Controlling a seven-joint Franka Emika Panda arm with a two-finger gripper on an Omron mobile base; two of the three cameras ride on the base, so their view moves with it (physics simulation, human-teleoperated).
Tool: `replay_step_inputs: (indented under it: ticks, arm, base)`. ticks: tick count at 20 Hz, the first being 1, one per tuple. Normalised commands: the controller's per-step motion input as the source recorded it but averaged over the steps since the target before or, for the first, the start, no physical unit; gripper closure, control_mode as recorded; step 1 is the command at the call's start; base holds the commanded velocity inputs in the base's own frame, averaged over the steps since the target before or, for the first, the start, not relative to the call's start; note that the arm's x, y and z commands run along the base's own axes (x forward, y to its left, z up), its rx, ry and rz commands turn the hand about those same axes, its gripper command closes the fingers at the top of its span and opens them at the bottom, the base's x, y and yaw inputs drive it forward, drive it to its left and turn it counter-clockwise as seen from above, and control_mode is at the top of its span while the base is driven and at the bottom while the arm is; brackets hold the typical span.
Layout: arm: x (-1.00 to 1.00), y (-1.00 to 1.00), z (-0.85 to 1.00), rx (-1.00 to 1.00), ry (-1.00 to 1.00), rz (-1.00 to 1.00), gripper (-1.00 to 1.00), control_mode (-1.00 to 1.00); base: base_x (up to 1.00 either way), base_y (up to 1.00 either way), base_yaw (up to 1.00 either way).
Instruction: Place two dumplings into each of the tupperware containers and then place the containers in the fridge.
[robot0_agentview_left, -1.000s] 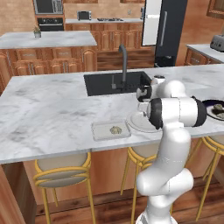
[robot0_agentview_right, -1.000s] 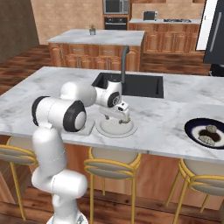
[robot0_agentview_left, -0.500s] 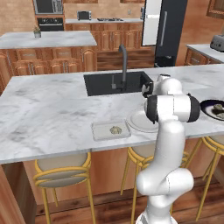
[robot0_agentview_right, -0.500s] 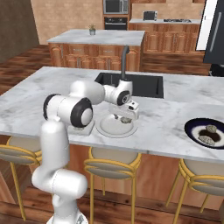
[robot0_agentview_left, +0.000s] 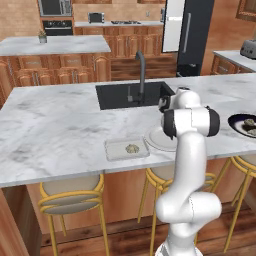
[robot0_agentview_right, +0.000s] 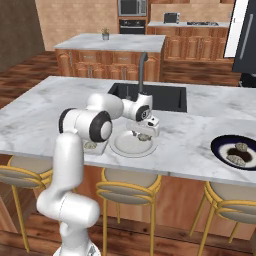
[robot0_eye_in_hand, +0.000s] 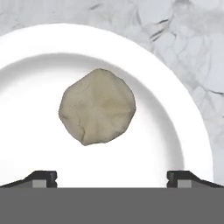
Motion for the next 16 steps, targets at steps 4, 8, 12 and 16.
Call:
replay_step_inputs:
  ticks: [4,8,12,16]
  arm:
    - [0.37,0.0,-0.16,0.0,0.0,0.0,-1.0,-1.0]
    - [0.28,0.0,-0.27,0.0,0.0,0.0,-1.0,-1.0]
    - [0.19,0.0,-0.29,0.0,0.0,0.0,-1.0,-1.0]
    - [0.03,0.0,-0.28,0.0,0.0,0.0,1.0,-1.0]
  base:
    - [0.0,0.0,0.0]
    - [0.0,0.0,0.0]
    - [0.0,0.0,0.0]
    - [0.0,0.0,0.0]
